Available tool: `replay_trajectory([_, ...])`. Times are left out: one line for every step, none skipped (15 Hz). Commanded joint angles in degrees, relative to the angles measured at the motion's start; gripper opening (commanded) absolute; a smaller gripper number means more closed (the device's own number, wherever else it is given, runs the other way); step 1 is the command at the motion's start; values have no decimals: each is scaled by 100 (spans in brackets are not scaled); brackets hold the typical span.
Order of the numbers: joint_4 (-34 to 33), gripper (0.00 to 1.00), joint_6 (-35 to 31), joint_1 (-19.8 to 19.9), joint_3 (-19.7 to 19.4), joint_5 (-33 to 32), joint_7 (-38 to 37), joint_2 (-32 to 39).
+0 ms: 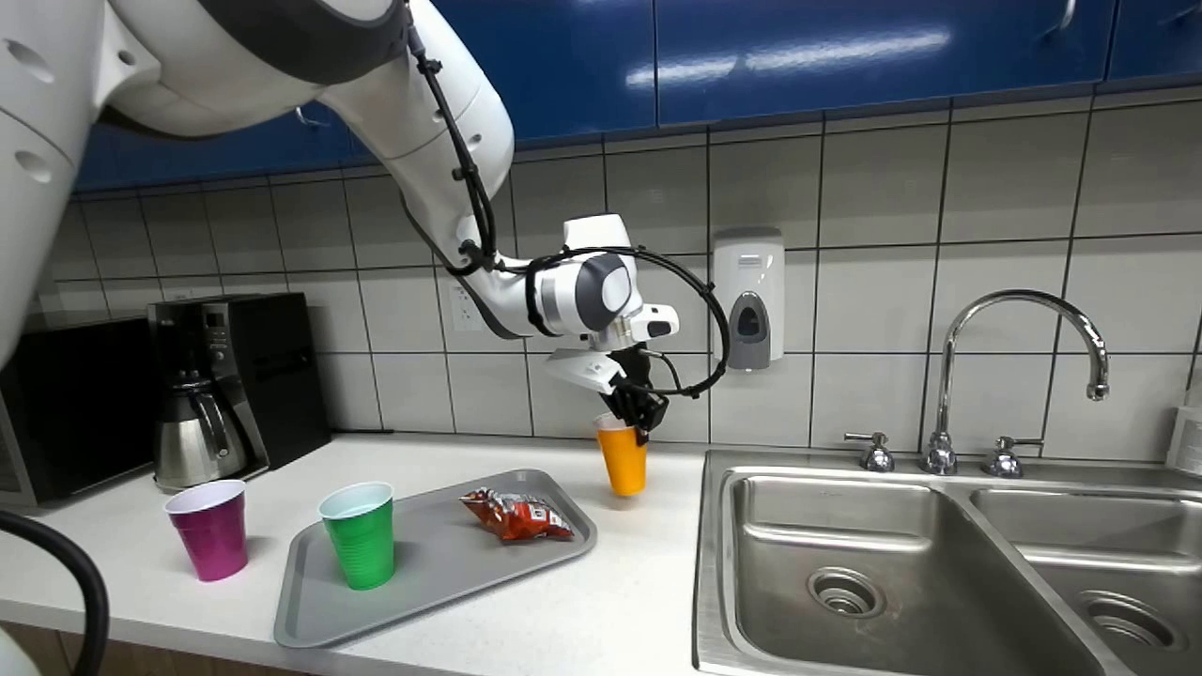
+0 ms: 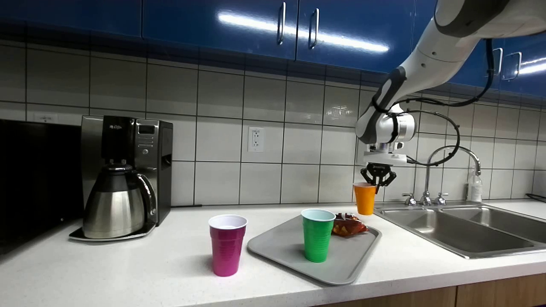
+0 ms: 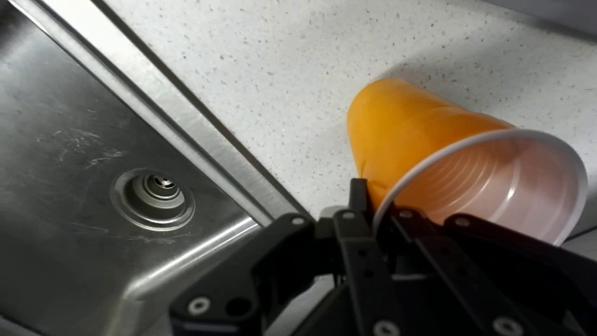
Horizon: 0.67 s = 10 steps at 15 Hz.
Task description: Remove the yellow and green cups from the tray
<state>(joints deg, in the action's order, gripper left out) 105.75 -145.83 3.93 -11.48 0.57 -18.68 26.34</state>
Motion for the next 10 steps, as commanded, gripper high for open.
replay_trajectory([128, 1, -40, 74, 7, -46, 156, -24])
replay_trajectory([164, 1, -58, 77, 1, -46, 166, -14])
replay_trajectory([186, 1, -78, 68, -13, -59, 154, 5])
replay_trajectory([203, 1, -89, 75, -13, -52, 166, 29])
replay_trajectory([215, 1, -95, 80, -13, -45, 173, 49])
replay_trajectory([221, 1, -101, 84, -14, -39, 177, 76])
replay_trajectory([223, 1, -107, 88, -11, -30, 181, 108])
replay_trajectory([230, 1, -113, 96, -6, -20, 192, 133])
replay_trajectory([231, 1, -114, 103, 2, -9, 202, 153])
replay_trajectory([230, 2, -115, 100, -5, -18, 201, 174])
